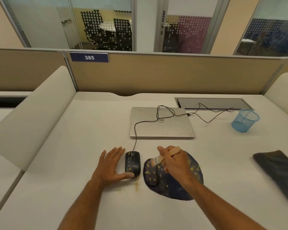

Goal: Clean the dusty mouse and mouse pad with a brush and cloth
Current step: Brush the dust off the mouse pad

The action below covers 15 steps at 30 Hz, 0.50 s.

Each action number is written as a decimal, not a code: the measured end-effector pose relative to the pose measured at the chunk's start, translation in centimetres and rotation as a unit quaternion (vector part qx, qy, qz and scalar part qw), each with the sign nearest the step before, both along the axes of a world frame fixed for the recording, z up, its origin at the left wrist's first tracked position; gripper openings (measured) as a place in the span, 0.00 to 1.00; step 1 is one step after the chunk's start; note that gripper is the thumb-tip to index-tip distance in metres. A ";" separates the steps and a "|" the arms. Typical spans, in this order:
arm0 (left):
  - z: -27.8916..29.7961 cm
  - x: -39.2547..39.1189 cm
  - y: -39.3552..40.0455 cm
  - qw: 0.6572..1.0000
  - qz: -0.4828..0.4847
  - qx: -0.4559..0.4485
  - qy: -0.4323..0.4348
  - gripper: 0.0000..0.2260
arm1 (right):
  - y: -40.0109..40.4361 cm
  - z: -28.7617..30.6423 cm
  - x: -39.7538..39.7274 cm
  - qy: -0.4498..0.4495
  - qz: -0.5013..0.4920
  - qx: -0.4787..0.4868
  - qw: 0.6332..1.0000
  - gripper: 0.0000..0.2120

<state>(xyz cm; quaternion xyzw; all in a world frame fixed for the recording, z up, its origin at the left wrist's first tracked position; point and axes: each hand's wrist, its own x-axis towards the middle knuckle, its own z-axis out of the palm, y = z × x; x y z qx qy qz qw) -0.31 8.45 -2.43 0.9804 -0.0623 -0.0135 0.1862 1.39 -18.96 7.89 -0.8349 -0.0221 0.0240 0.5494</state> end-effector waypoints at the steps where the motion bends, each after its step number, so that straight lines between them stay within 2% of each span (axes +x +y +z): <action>1: 0.1 0.0 -0.1 1.000 0.014 -0.018 -0.002 0.54 | -1.0 0.2 0.6 0.002 -0.016 0.003 1.000 0.17; 6: 1.5 0.4 -1.8 0.996 0.055 -0.064 -0.037 0.47 | -5.9 -0.2 3.6 -0.001 -0.070 -0.039 0.997 0.07; 9: 3.2 2.0 -3.8 0.995 0.048 -0.055 -0.061 0.43 | -7.8 -0.5 4.9 -0.037 -0.087 -0.095 0.991 0.07; 15: 4.9 5.6 -10.7 0.997 0.001 -0.010 -0.070 0.36 | -9.6 -1.6 6.6 -0.030 -0.069 -0.115 0.990 0.06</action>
